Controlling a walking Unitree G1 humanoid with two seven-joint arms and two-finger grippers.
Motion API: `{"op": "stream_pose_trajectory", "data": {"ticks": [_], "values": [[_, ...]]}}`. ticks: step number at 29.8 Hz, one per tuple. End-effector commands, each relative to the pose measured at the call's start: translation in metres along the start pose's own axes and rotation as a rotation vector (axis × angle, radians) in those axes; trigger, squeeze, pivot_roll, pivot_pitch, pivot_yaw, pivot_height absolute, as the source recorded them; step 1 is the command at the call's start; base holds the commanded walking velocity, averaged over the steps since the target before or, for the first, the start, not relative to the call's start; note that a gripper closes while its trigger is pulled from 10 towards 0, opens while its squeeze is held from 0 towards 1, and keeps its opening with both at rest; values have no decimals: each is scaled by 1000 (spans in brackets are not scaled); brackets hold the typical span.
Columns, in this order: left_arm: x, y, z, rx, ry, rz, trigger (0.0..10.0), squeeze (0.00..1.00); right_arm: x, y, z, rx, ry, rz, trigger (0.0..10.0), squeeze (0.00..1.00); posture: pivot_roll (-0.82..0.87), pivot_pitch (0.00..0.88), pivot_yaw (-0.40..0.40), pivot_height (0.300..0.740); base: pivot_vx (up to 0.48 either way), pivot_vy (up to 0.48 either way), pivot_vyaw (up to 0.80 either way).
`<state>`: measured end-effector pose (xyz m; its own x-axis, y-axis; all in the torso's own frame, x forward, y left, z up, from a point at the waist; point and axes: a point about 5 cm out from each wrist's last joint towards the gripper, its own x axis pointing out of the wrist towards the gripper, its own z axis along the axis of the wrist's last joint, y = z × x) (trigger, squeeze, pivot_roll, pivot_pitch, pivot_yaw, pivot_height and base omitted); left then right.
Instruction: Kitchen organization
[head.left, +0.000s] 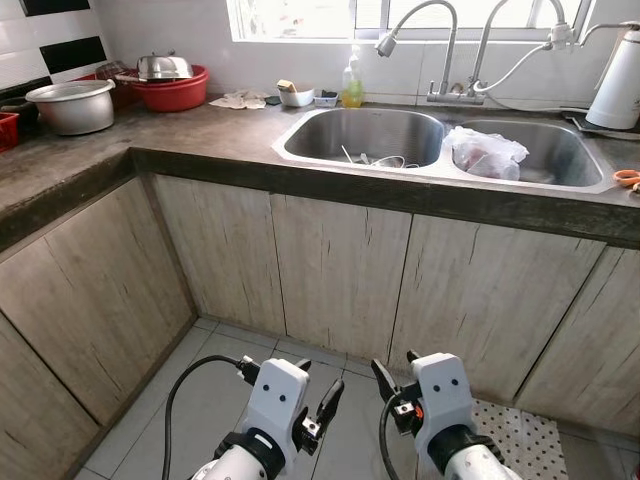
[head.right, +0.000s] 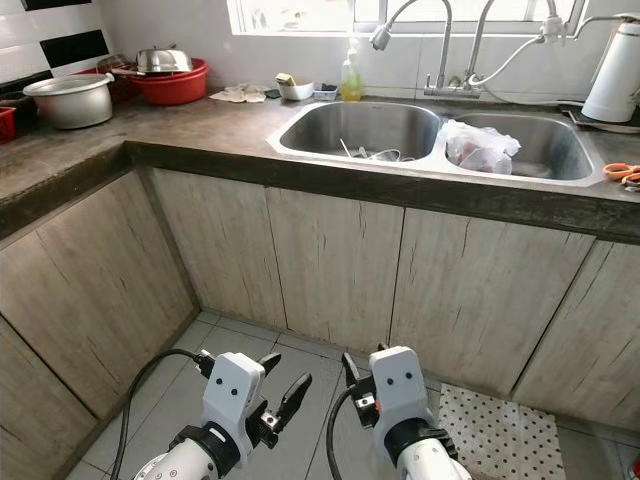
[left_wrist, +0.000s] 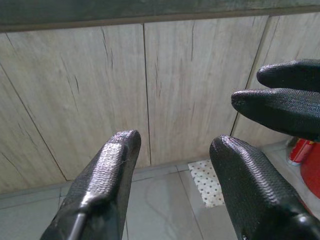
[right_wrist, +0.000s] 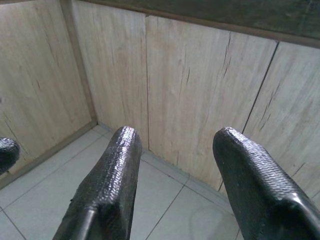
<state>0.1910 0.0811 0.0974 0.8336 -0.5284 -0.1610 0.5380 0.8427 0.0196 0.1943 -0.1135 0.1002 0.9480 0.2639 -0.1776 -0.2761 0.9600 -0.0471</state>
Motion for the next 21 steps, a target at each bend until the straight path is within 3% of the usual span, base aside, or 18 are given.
{"op": "stream_pose_trajectory", "data": {"ticks": [1,21], "values": [[-1,1,-1,-4,9,-7,10000,0,0,0,-2,4,10,-4,10000,0,30,0,6,740,0,0,0],[0,-1,-2,2,14,-15,10000,0,-1,-2,-1,9,-1,-26,10000,0,31,0,6,740,0,0,0]]}}
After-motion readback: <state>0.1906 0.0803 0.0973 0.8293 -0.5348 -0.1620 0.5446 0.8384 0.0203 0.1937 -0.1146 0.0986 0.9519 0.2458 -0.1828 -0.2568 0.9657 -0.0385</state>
